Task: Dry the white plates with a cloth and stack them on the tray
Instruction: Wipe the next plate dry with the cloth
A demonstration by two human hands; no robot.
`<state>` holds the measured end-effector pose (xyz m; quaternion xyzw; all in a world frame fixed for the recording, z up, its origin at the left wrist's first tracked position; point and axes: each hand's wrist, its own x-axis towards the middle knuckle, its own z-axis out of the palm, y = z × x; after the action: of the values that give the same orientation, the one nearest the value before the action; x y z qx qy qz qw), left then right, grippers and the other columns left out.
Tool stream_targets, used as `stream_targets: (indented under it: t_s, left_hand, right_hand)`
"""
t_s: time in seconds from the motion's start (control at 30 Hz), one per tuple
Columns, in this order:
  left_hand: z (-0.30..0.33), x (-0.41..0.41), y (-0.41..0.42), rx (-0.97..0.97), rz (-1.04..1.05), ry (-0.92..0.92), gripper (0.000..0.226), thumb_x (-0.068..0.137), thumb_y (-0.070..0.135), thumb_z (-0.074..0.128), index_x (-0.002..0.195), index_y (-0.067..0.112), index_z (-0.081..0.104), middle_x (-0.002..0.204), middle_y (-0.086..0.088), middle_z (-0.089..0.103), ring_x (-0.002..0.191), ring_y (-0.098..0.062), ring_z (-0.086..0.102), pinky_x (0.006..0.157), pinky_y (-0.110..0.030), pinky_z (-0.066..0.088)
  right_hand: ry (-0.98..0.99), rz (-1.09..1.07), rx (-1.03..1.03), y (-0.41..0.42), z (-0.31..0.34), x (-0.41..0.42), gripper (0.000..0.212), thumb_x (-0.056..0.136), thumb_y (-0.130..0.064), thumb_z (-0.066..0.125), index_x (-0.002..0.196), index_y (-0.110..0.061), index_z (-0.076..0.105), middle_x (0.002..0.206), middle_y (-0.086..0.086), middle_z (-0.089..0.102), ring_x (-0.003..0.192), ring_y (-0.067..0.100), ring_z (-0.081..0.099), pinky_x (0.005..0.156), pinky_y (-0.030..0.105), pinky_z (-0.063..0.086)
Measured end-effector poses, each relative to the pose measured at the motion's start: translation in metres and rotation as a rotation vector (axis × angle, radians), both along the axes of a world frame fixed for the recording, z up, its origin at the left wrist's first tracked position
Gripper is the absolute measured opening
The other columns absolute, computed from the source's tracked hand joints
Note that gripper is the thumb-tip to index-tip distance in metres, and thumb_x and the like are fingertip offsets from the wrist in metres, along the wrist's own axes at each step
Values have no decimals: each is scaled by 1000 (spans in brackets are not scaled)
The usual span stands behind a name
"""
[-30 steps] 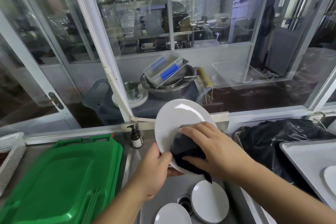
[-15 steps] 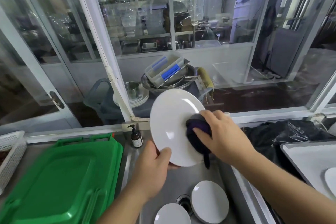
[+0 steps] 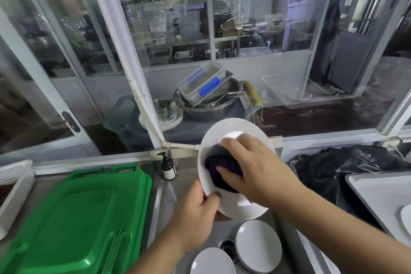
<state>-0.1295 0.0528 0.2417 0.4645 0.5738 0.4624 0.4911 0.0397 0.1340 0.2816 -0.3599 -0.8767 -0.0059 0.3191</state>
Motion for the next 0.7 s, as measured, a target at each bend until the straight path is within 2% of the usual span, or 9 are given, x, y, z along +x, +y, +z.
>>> stream_targets:
  t_s: [0.13,0.3,0.4,0.47,0.57,0.63,0.7]
  left_hand:
    - [-8,2,-5,-35,-34,72,25,80,41,63,103,36,69,111,3,76,113,-24,69,93,-53,60]
    - [-6,-3,-5,23,-2,175,24,83,46,60,100,30,65,106,6,75,109,-22,70,92,-56,59]
    - [0,-5,-5,71,14,241,24,85,43,55,101,28,64,101,9,75,99,-11,72,88,-50,61]
    - [0,-9,-5,54,45,265,19,86,42,54,99,33,63,98,10,75,97,-12,73,86,-51,62]
    - [1,-13,-4,26,82,288,20,86,37,51,103,35,62,100,11,73,96,-13,72,84,-53,62]
    - [-1,-15,-2,34,116,339,18,88,37,51,104,33,59,99,9,72,92,-14,70,81,-50,62]
    - [0,-14,-2,79,109,497,10,97,34,49,101,27,54,87,2,68,74,-13,64,69,-45,57]
  right_hand:
    - [78,-102,-37,18,23,0,45,92,-46,65,129,-21,58,103,7,61,89,32,60,71,32,41]
    - [232,-298,-207,28,29,6,52,92,-51,69,135,-29,50,116,4,63,94,33,64,72,34,43]
    - [354,-373,-457,29,24,13,58,88,-53,74,136,-35,47,116,-5,66,101,22,66,83,41,58]
    - [476,-380,-670,27,20,18,52,83,-47,81,127,-35,55,108,-11,68,97,16,69,83,43,63]
    - [782,-323,-1006,20,12,22,26,88,-26,79,110,-33,67,103,1,74,92,23,74,71,38,62]
    - [990,-295,-1191,15,7,22,17,94,-20,70,110,-26,72,105,10,76,90,29,75,71,42,62]
    - [1152,-283,-1321,11,2,20,18,99,-18,63,114,-19,73,104,15,77,88,32,75,71,47,63]
